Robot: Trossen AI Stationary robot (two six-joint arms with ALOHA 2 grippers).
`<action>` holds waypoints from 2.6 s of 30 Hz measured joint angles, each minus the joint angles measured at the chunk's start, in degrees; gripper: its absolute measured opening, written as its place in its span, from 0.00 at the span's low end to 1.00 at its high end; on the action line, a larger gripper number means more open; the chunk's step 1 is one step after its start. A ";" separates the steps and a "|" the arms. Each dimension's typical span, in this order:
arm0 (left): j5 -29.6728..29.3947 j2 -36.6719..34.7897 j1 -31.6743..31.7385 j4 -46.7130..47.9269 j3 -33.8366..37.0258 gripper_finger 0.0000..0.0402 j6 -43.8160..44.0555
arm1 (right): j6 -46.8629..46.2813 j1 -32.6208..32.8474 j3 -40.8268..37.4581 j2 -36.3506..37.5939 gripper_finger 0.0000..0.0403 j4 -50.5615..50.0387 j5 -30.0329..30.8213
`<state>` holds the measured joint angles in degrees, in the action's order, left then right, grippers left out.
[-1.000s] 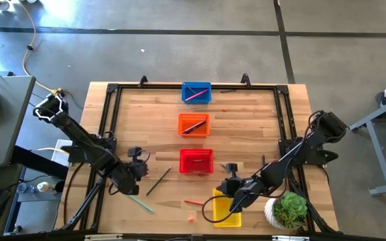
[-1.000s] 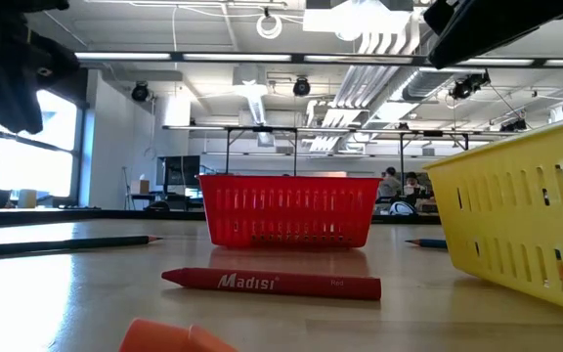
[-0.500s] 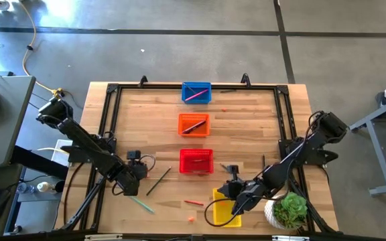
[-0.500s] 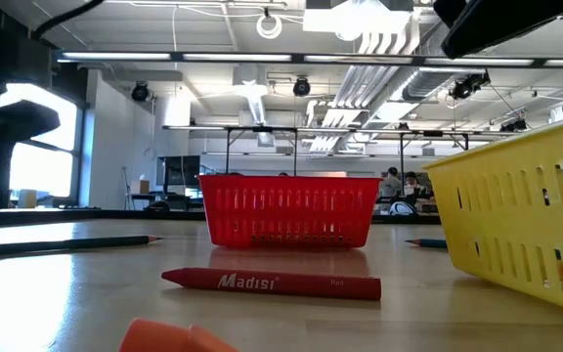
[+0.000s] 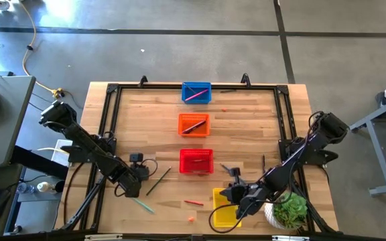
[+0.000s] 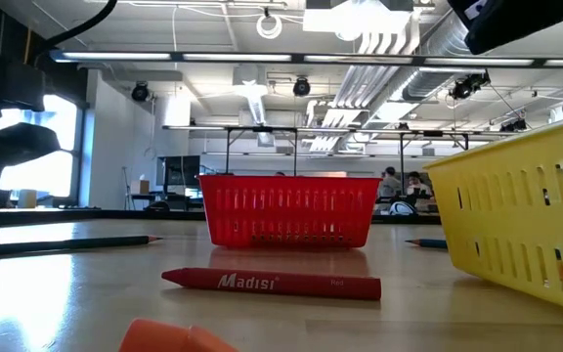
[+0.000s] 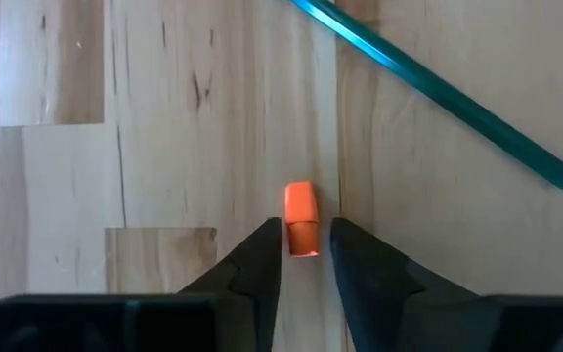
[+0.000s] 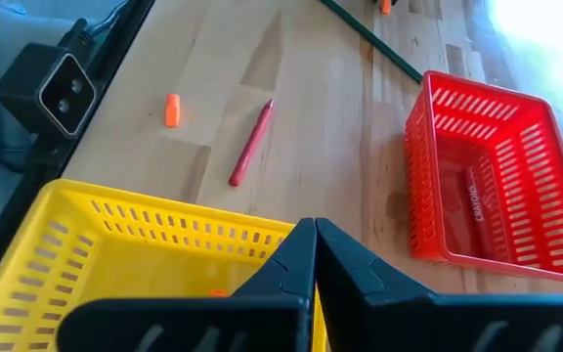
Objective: Sort crayons/erasers/pens/pencils in bins
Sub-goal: Put the orange eraser into the yellow bin
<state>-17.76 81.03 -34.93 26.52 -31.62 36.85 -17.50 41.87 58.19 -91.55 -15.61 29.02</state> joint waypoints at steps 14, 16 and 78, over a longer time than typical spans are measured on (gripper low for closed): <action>4.46 -1.03 0.44 -14.92 0.12 0.01 -7.46 | 2.00 -1.35 0.00 -0.03 0.00 -0.46 1.11; 6.22 -1.03 1.87 -20.48 0.11 0.00 -11.38 | 4.06 -2.61 0.02 -0.43 0.00 2.07 1.74; 22.34 17.88 19.99 -67.46 -10.40 0.00 -8.03 | 43.50 -6.62 0.02 -13.49 0.05 38.20 6.38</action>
<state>4.58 98.91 -14.94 -40.95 -42.02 28.83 26.00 35.24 58.22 -105.03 22.59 35.40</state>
